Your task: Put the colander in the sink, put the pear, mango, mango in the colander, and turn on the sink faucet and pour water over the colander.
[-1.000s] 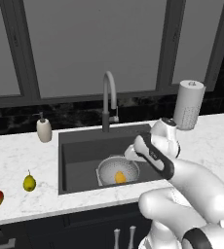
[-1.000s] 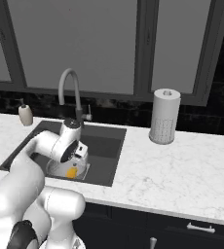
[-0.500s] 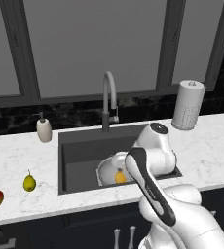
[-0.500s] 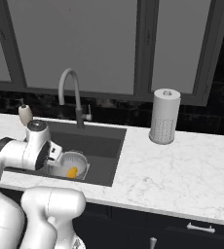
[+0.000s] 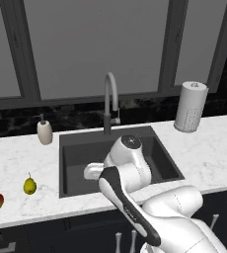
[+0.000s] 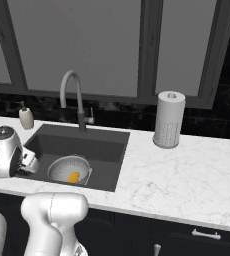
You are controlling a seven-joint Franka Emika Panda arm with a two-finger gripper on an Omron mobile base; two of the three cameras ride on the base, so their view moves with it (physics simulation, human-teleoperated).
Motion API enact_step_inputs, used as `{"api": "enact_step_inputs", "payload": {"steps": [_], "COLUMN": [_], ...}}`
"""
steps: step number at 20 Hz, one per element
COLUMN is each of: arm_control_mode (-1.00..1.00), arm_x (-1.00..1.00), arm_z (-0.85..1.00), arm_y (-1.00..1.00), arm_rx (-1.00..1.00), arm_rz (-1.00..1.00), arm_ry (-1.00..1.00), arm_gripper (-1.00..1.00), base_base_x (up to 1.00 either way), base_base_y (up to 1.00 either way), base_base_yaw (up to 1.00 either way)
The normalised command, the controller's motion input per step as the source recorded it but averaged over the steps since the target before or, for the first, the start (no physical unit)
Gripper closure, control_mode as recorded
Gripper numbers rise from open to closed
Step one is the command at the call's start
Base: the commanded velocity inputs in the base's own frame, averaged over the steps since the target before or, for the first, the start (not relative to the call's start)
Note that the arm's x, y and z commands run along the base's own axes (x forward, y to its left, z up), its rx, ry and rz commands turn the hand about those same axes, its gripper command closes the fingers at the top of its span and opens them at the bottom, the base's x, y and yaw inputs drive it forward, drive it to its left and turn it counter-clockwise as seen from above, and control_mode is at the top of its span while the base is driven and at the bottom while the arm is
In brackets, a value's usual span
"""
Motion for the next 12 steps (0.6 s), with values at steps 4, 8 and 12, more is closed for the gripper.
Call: {"api": "enact_step_inputs", "payload": {"steps": [4,8,12], "arm_control_mode": [-1.00,-1.00,-1.00], "arm_x": [0.30,0.48,0.55], "arm_z": [0.27,0.11,0.08], "arm_y": [0.89,0.94,0.86], "arm_rx": [-0.03,-0.06,-0.03], "arm_rz": [0.02,0.05,0.08], "arm_ry": [0.16,0.06,0.08], "arm_gripper": [-1.00,-1.00,-1.00], "base_base_x": [0.00,0.00,0.00], "base_base_y": [0.00,0.00,0.00], "base_base_yaw": [0.00,0.00,0.00]}}
